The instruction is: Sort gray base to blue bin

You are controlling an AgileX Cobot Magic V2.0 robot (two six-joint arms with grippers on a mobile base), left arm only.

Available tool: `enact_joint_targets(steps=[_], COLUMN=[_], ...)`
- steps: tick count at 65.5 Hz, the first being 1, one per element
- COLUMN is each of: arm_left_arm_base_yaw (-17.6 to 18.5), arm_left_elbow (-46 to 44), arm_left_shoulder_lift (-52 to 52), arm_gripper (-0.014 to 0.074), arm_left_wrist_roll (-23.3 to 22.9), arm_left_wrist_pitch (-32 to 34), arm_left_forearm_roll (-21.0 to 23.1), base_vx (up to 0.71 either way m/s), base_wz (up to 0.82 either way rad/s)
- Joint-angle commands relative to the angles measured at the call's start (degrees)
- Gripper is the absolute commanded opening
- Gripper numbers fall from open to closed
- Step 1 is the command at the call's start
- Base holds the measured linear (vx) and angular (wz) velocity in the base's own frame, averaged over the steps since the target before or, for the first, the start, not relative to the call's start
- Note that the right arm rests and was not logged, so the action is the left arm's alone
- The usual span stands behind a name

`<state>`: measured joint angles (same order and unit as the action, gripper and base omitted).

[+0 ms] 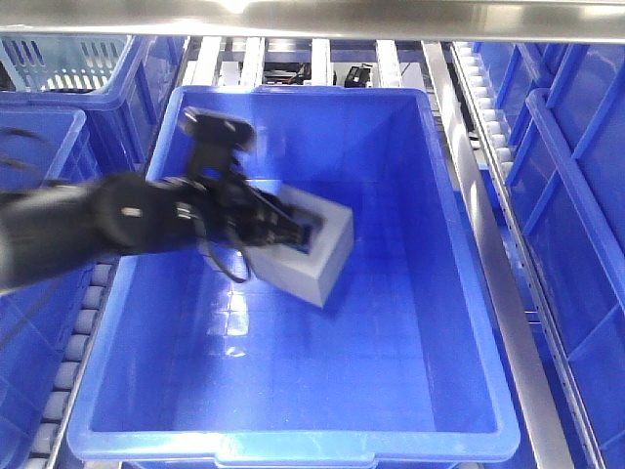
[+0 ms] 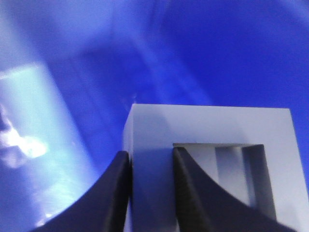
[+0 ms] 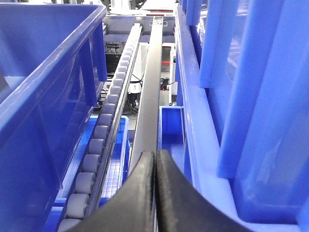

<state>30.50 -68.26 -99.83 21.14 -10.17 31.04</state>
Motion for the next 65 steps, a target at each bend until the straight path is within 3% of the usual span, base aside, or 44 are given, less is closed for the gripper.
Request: enact_joint_targets(steps=[1, 26, 36, 52, 65], arm_left_arm_base_yaw=[0.33, 0.33, 0.33, 0.33, 0.33], arm_left_elbow=[-2.58, -2.58, -2.58, -2.58, -2.50], arm_left_shoulder_lift=[0.41, -3.25, -3.25, -3.25, -2.34], arm_gripper=[0.0017, 0.0063, 0.0149, 0.0366, 0.0423], arm_left_wrist_roll=[-0.41, -0.64, -0.59, -0.59, -0.59], arm_left_wrist_pitch=[4.44, 7.23, 7.01, 5.92, 3.00], arm_left_forearm_roll=[1.17, 1.17, 1.01, 1.01, 1.00], base_vx=[0.00, 0.00, 0.00, 0.00, 0.00], base_wz=[0.00, 0.00, 0.00, 0.00, 0.00])
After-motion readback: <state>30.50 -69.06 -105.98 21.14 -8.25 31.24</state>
